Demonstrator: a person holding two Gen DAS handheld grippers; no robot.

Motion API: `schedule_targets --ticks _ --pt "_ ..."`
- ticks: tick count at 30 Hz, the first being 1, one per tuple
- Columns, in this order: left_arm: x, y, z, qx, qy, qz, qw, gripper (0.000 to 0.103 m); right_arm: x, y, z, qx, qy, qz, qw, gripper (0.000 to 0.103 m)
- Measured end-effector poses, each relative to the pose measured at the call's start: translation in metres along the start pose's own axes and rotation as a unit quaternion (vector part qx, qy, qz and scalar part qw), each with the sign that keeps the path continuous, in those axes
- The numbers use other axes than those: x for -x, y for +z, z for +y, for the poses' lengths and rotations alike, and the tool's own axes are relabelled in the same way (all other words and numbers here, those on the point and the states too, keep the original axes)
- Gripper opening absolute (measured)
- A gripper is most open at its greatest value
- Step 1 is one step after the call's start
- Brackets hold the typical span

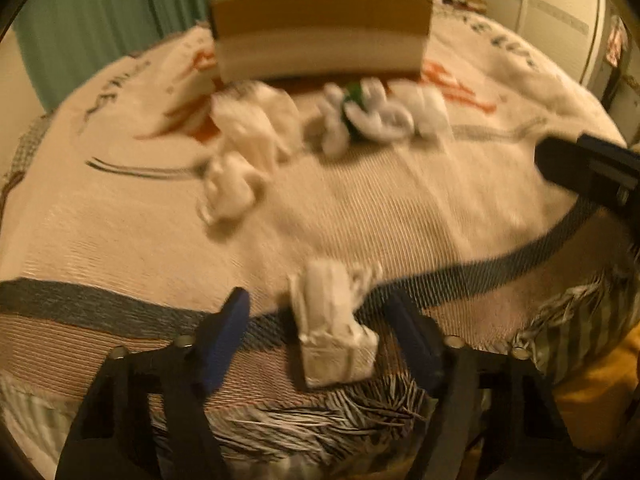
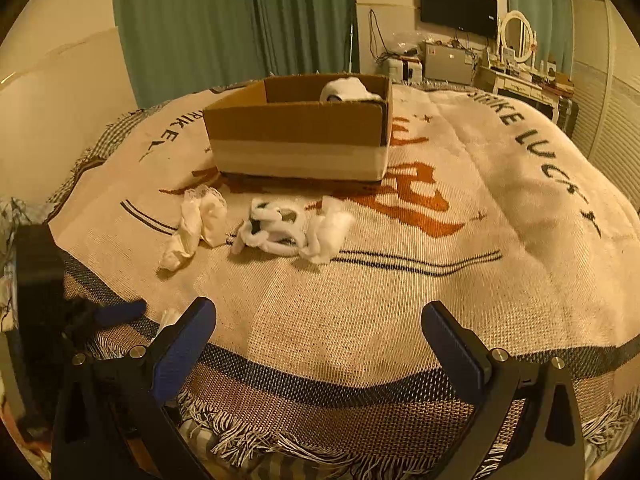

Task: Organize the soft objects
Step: 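Grasp a white sock with the left tool while the right tool grasps the plush toy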

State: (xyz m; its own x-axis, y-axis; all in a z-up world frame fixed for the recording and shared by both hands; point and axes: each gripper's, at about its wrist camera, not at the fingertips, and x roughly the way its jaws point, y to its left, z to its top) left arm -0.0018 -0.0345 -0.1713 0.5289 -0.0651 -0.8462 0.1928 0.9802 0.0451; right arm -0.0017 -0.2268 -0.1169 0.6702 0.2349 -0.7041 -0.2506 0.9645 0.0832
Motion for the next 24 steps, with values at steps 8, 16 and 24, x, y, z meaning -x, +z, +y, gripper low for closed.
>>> schedule_targets --ticks 8,16,24 --pt "0.004 0.004 0.013 0.028 -0.032 -0.006 0.9991 0.025 -0.001 -0.001 -0.003 -0.008 0.0 0.002 1.0 0.103" --pt "0.037 0.023 0.027 0.045 -0.029 -0.066 0.9964 0.025 -0.002 0.006 0.0 -0.003 0.003 -0.005 1.0 0.103" --pt "0.047 0.063 0.061 0.075 -0.005 -0.11 0.9911 0.025 -0.029 0.039 0.027 0.058 0.035 -0.009 0.998 0.103"
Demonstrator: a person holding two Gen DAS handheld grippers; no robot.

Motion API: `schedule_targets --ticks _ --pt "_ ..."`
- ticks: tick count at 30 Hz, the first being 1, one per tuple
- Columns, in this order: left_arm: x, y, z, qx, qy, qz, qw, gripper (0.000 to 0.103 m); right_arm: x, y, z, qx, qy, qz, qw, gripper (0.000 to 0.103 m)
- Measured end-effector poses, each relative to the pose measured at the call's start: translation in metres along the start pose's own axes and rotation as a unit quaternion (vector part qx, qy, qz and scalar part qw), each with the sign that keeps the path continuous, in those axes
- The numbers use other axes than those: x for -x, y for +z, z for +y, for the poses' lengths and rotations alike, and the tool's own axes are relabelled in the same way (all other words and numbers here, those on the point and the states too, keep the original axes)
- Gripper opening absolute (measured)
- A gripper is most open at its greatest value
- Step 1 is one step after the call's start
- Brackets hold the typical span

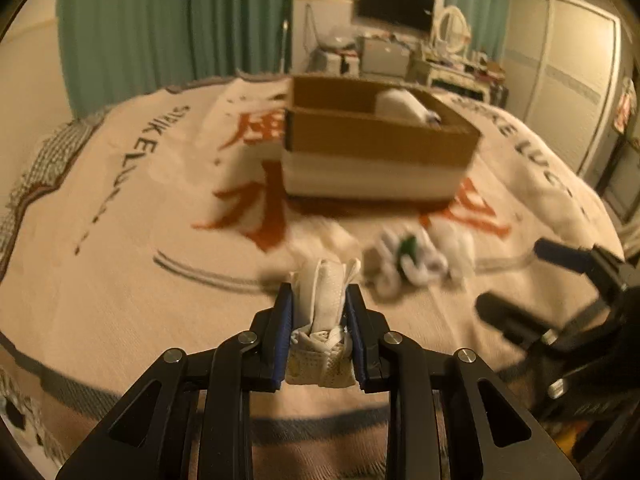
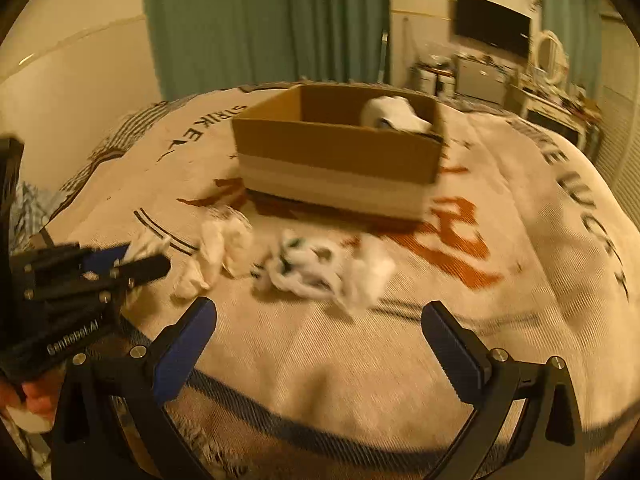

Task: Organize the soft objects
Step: 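Grasp a white sock with the left tool while the right tool grasps the plush toy, then lower both held items into the box and open both tools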

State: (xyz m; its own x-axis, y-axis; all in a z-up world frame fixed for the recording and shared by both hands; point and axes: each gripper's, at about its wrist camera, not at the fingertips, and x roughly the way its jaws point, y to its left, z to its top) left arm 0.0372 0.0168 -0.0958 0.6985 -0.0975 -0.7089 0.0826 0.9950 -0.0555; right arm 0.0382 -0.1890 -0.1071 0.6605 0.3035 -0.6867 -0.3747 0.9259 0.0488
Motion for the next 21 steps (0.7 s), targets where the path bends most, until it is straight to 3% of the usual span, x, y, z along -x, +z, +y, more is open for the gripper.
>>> schedule_targets --ticks 2,4,8,12,16,21 --pt "-0.005 0.007 0.002 -0.002 0.009 -0.005 0.9999 0.025 -0.017 0.01 0.007 0.015 0.008 0.009 1.0 0.102" --pt "-0.012 0.012 0.005 -0.006 0.014 -0.005 0.9999 0.025 -0.04 0.017 0.012 0.028 0.008 0.027 0.999 0.092" --pt "-0.029 0.022 0.012 -0.009 0.015 0.0 0.9998 0.025 -0.077 0.024 0.016 0.042 0.002 0.057 0.997 0.083" --pt "-0.038 0.025 0.016 -0.01 0.015 0.004 0.9998 0.025 -0.099 0.025 0.016 0.044 0.004 0.078 0.996 0.062" --pt "-0.041 0.023 0.018 -0.008 0.014 0.013 0.9998 0.025 -0.099 0.025 0.016 0.046 0.02 0.072 0.996 0.033" --pt "-0.024 0.025 0.014 -0.009 0.013 0.001 0.9999 0.025 -0.074 0.029 0.014 0.034 0.035 0.04 0.998 0.028"
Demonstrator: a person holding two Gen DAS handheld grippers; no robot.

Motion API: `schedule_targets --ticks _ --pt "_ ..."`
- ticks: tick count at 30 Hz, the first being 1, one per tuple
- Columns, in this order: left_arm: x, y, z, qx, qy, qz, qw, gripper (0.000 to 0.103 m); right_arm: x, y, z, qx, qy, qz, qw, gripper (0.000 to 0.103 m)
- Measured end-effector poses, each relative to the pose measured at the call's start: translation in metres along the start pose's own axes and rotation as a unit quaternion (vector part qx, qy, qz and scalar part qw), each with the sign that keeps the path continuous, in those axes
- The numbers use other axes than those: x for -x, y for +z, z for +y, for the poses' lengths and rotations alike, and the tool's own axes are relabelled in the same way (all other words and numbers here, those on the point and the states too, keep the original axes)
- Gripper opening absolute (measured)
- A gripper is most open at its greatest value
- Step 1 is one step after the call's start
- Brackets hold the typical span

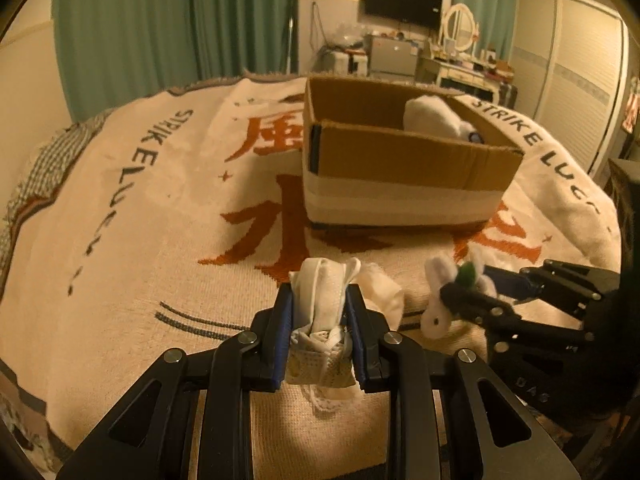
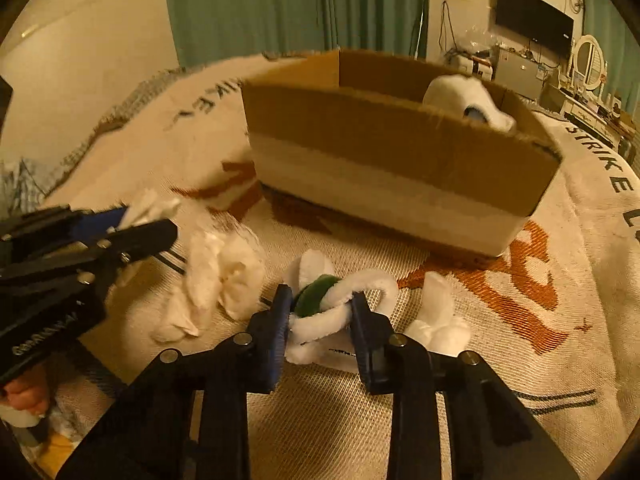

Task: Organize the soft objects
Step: 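Lower both held items into the box and open both tools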

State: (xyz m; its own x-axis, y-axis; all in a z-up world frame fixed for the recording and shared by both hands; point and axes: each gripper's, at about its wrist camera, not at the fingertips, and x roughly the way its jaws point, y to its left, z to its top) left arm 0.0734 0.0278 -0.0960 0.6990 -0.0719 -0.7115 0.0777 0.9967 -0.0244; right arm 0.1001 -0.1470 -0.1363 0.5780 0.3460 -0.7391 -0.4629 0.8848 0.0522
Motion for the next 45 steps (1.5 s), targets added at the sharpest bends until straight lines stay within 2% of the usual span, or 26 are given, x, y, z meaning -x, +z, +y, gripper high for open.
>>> schedule_targets --ticks 6,10,15,19,21,24,27,35,41,44,45 --pt "0.038 0.02 -0.014 -0.013 -0.006 -0.044 0.9989 0.025 0.052 0.012 0.001 -0.003 0.011 -0.051 0.999 0.027" --pt "0.058 0.046 -0.027 -0.023 -0.008 -0.072 0.9971 0.025 0.089 0.031 -0.005 0.003 0.009 -0.084 0.996 0.027" --pt "0.065 0.097 -0.036 -0.026 -0.033 -0.1 0.9941 0.025 0.131 0.075 -0.02 0.012 -0.008 -0.138 0.99 0.027" --pt "0.054 0.143 -0.04 -0.036 -0.019 -0.121 0.9919 0.025 0.148 0.117 -0.039 0.009 -0.014 -0.171 0.985 0.027" --pt "0.044 0.161 -0.038 -0.032 -0.024 -0.126 0.9913 0.025 0.149 0.139 -0.048 0.009 -0.016 -0.181 0.983 0.027" --pt "0.021 0.185 -0.035 -0.035 -0.015 -0.126 0.9913 0.025 0.137 0.171 -0.059 0.007 -0.022 -0.181 0.983 0.027" --pt "-0.008 0.197 -0.034 -0.046 -0.01 -0.118 0.9919 0.025 0.112 0.192 -0.072 -0.002 -0.009 -0.167 0.986 0.027" --pt "-0.09 0.185 -0.026 -0.059 -0.034 -0.066 0.9955 0.025 0.018 0.206 -0.096 -0.027 0.016 -0.103 0.994 0.027" --pt "-0.11 0.179 -0.033 -0.07 -0.037 -0.041 0.996 0.026 -0.026 0.207 -0.102 -0.035 0.018 -0.071 0.997 0.028" --pt "-0.107 0.176 -0.038 -0.079 -0.031 -0.049 0.9952 0.028 -0.033 0.209 -0.104 -0.038 0.012 -0.072 0.997 0.03" --pt "-0.105 0.176 -0.04 -0.085 -0.027 -0.049 0.9948 0.029 -0.033 0.21 -0.105 -0.042 0.011 -0.074 0.996 0.034"
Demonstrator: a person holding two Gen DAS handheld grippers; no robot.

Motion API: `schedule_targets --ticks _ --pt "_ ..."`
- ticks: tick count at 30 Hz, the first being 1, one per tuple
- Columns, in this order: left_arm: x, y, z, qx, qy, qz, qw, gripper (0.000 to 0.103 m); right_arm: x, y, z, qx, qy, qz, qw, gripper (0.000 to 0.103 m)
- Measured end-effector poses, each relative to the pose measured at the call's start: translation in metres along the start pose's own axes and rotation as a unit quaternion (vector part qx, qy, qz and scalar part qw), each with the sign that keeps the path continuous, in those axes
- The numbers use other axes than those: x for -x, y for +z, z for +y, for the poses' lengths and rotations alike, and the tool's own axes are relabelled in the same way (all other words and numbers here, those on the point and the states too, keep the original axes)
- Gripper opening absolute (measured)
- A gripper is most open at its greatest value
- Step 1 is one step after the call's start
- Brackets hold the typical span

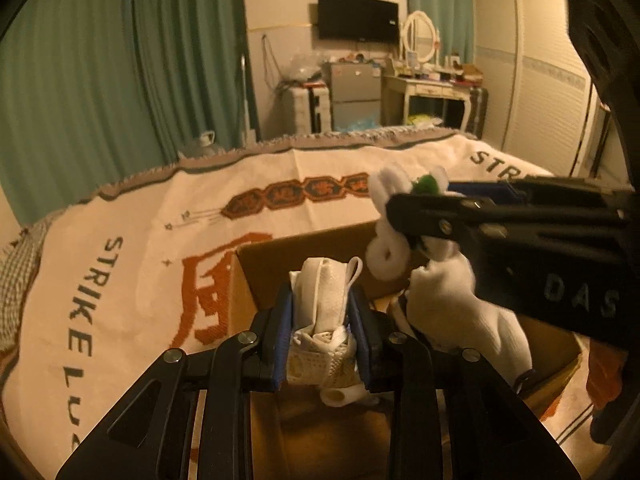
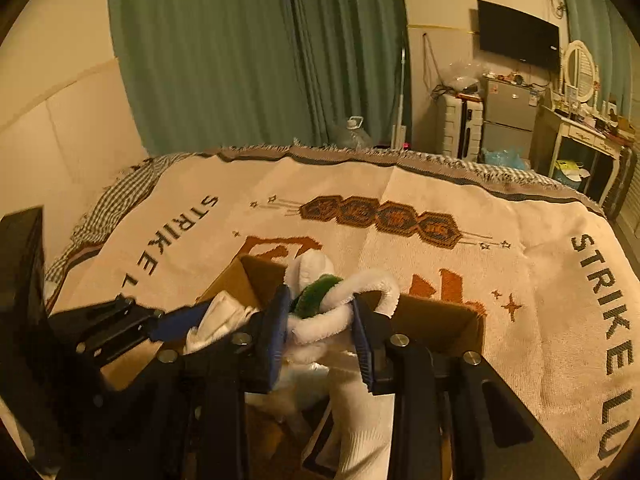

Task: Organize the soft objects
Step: 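Lower both held items into the box and open both tools, then grasp the lace cloth with the left tool while the right tool grasps a white cloth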

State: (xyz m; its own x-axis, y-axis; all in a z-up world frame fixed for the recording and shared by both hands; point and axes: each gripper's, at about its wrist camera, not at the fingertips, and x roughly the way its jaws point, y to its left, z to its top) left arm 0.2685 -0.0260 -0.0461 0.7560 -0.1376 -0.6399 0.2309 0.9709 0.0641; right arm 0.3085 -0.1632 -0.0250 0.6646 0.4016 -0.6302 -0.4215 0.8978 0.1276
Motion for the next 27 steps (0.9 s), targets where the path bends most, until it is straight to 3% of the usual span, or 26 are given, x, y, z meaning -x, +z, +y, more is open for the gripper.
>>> schedule_targets --ticks 2,3,4,5,10,15,18,24,27 --pt "0.004 0.001 -0.002 -0.003 0.007 0.0 1.0 0.04 0.002 0.003 -0.002 -0.01 0.0 -0.002 1.0 0.045" --pt "0.006 0.003 0.001 -0.002 0.012 -0.002 0.9999 0.059 0.004 0.004 -0.002 -0.013 -0.001 -0.004 1.0 0.058" --pt "0.011 0.004 0.001 -0.001 0.017 -0.008 0.9998 0.075 0.009 0.005 -0.002 -0.015 -0.006 -0.008 1.0 0.063" --pt "0.017 0.005 0.002 0.0 0.024 -0.019 0.9995 0.078 0.014 0.007 -0.002 -0.015 -0.009 -0.013 1.0 0.064" --pt "0.065 0.019 0.003 -0.001 0.036 -0.054 0.9979 0.078 0.061 0.018 0.003 -0.017 -0.021 -0.043 0.999 0.064" --pt "0.141 0.034 0.001 -0.004 0.052 -0.111 0.9925 0.08 0.136 0.031 0.02 -0.004 -0.043 -0.085 0.995 0.067" --pt "0.188 0.038 0.001 -0.004 0.057 -0.145 0.9878 0.09 0.185 0.036 0.033 0.001 -0.053 -0.107 0.993 0.074" --pt "0.252 0.027 0.002 0.004 0.065 -0.179 0.9817 0.091 0.269 0.026 0.058 0.022 -0.083 -0.144 0.986 0.092" --pt "0.267 0.016 0.001 0.01 0.077 -0.189 0.9789 0.091 0.288 0.012 0.066 0.027 -0.081 -0.143 0.986 0.098"
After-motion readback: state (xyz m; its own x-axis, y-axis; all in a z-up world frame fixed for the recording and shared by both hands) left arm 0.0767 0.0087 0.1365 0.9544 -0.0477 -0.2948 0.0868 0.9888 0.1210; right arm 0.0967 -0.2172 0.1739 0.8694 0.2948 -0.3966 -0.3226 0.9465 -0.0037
